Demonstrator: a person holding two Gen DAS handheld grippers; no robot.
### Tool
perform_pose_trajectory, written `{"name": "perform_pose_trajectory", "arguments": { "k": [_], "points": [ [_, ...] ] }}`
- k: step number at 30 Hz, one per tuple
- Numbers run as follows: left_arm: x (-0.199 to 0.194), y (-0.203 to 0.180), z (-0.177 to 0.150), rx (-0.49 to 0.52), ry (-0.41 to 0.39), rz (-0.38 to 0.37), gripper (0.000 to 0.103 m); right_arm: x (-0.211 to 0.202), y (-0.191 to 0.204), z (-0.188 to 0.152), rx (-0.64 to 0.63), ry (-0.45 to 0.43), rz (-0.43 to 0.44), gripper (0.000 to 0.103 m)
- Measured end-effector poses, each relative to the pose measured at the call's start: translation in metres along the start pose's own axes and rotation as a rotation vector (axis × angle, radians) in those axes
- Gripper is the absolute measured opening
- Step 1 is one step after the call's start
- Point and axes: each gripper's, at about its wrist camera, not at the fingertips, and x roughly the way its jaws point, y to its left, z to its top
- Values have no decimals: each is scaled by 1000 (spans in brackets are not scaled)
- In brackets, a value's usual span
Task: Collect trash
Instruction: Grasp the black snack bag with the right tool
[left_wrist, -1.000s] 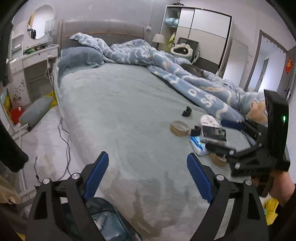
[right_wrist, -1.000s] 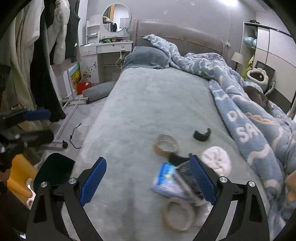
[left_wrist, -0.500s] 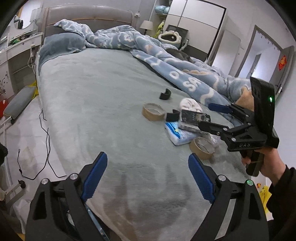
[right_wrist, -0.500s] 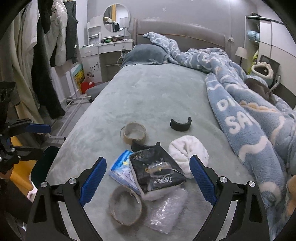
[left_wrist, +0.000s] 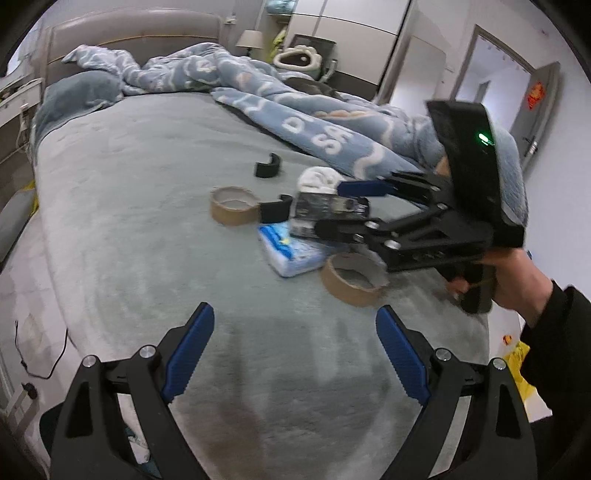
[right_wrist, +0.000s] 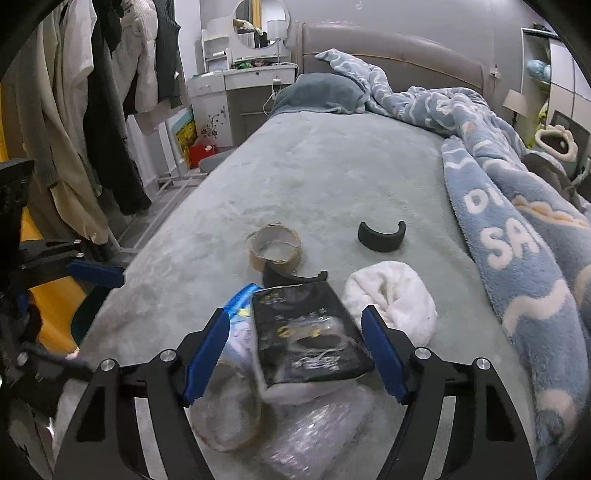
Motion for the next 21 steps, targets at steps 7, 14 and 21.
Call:
{"name": "perform_pose_trajectory", "arguments": {
  "k": [7,14,21],
  "points": [
    [9,-13,-2,26,1,-40,91,3,-8,-1,-10,-6,51,75],
    [18,-21,0,30,0,-49,91,11,-8,-6,-17,25,82,72],
    [30,-32,2,44,-6,-56,91,8,-9,-6,-5,21,83,57]
  ]
}}
